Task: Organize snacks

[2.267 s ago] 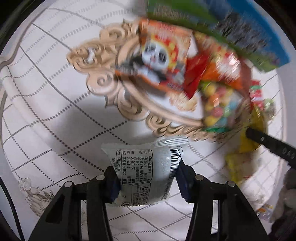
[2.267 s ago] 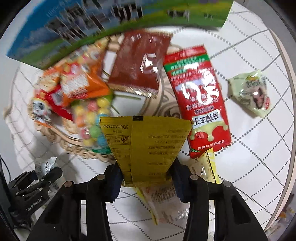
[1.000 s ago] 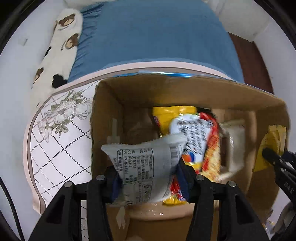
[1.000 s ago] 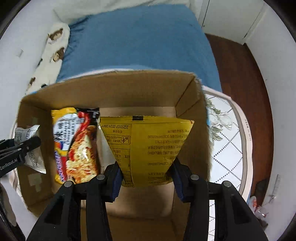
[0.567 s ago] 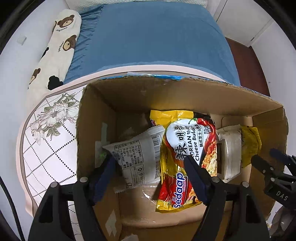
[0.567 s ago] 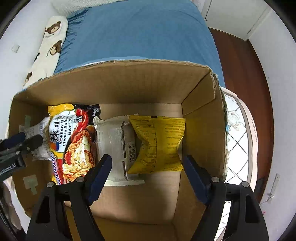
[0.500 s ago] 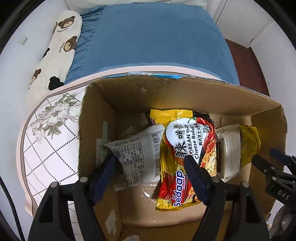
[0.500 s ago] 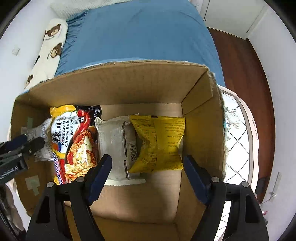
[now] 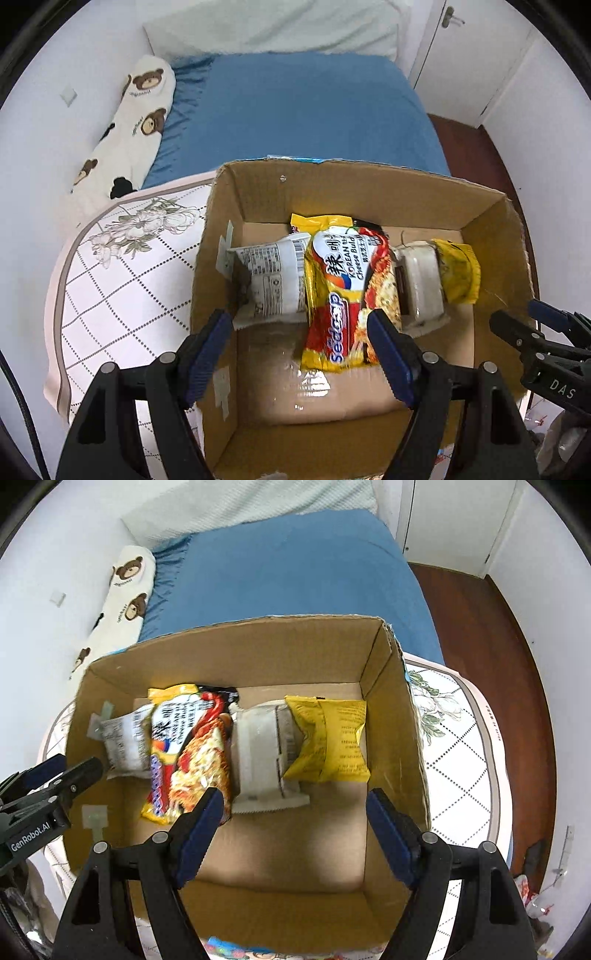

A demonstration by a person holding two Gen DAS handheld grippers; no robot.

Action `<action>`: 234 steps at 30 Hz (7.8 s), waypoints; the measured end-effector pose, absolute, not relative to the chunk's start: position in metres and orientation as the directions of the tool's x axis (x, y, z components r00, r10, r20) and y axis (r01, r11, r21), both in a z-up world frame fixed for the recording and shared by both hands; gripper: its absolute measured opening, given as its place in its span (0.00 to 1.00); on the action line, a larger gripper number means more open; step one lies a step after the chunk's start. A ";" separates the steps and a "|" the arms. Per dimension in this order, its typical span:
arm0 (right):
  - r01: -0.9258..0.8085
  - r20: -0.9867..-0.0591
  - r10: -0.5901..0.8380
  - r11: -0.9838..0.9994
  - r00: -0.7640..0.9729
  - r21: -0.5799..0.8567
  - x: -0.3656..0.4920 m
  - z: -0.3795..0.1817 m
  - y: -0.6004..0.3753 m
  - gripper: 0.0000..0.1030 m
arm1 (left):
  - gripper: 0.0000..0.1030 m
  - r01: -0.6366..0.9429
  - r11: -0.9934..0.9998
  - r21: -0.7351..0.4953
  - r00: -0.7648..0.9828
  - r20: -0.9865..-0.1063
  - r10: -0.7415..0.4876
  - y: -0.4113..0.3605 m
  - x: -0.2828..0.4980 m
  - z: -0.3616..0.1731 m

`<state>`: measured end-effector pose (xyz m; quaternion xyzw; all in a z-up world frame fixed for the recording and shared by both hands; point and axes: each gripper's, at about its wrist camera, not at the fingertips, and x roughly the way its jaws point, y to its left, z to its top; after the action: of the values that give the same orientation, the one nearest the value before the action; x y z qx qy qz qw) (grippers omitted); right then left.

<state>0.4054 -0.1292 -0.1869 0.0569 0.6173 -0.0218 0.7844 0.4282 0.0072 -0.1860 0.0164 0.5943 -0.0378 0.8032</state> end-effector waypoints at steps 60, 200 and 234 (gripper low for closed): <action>0.192 -0.987 0.147 0.972 -0.059 0.134 0.168 -0.355 -0.148 0.48 | 0.44 0.140 0.990 -0.013 0.066 -0.998 -0.023 -0.025 0.203 -0.312; 0.357 -0.938 0.329 0.867 0.111 0.346 0.121 -0.258 -0.142 0.92 | 0.87 -0.012 0.976 -0.218 -0.043 -0.975 -0.218 0.003 0.188 -0.286; -0.132 -0.994 -0.012 0.991 -0.107 0.003 0.133 -0.346 -0.056 0.59 | 0.62 0.164 0.985 -0.054 -0.166 -0.986 -0.026 -0.026 0.164 -0.386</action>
<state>0.1327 -0.0556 -0.3455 -0.0482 0.7427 0.0450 0.6664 0.1641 -0.0255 -0.3862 0.0452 0.7600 -0.0739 0.6441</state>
